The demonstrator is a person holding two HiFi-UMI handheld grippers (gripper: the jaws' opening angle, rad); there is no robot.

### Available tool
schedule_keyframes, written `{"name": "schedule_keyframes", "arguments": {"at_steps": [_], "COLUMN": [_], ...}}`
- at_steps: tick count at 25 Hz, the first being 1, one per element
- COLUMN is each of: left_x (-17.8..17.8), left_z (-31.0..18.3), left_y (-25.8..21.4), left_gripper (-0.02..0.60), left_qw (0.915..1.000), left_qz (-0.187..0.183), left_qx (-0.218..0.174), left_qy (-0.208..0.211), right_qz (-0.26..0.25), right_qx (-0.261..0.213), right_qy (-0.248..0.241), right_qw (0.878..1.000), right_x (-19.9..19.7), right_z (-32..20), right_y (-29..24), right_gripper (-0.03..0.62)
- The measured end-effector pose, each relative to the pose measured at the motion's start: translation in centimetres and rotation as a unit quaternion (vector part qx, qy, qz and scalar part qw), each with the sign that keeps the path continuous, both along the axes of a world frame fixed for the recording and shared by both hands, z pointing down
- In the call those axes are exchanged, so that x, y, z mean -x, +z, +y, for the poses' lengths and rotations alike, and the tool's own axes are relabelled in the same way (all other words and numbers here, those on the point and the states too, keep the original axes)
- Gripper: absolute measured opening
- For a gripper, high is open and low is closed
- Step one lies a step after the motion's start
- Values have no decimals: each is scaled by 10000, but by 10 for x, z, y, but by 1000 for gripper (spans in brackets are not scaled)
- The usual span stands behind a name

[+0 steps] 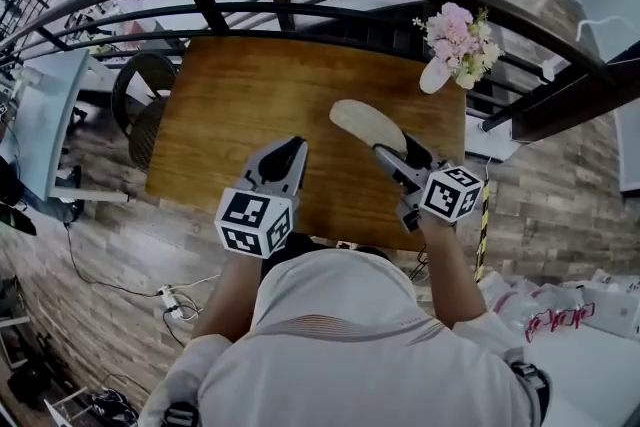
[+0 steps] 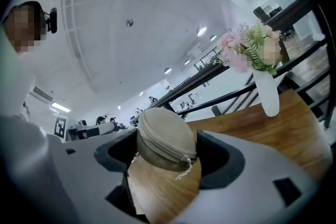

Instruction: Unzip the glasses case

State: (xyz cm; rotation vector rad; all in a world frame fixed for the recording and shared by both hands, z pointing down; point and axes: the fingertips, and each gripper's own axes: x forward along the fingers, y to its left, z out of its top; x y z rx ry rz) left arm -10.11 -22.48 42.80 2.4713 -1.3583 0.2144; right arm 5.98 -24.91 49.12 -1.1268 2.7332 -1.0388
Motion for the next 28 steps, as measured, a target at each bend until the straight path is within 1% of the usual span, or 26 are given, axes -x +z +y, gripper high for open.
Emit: {"name": "schedule_keyframes", "arguments": {"at_steps": [3,5,8,11,12,13,14,15,17,21,24,28], "left_x": [-3,-5,-10,-18,-21,-26,-31,-34,-38,-42,-47,-59], "left_z": [5,7,10,18,22,25,29,33,37,43,43,56], "left_y": [-3,-7,-16,-31,-37,-42,-47,-52,-63,-76,-86,-102], "left_gripper": [32,34,34,34,48,114,199,245,293,324,331,334], "left_qw": [9999,9996,9975,9916,9884,9841,9784,9717,9592,9448,9293,9128], "left_qz": [106,272,644,1085,1246,1431,1653,1900,2288,2519,2823,2816], "left_qx": [-20,-54,-115,-291,-335,-349,-335,-320,-378,-662,-752,-1019], "left_qy": [26,93,278,640,803,993,1192,1369,1619,1985,2261,2777], "right_qz": [-336,-790,-1514,-1989,-2121,-2211,-2268,-2312,-2459,-2952,-3264,-3596], "right_qx": [19,58,43,-38,-26,-23,-45,-84,-143,-30,125,396], "right_qy": [-23,-50,-66,-192,-237,-282,-337,-402,-559,-961,-1269,-1720], "right_qw": [9994,9968,9884,9798,9770,9748,9734,9720,9676,9506,9366,9163], "right_x": [-2,-3,-5,-6,-6,-7,-8,-7,-4,11,22,39], "right_z": [6,8,12,18,21,24,27,30,36,54,67,87], "right_y": [-9,-19,-44,-70,-76,-82,-88,-94,-108,-129,-138,-144], "right_gripper": [402,402,402,403,403,403,403,403,403,403,404,404]}}
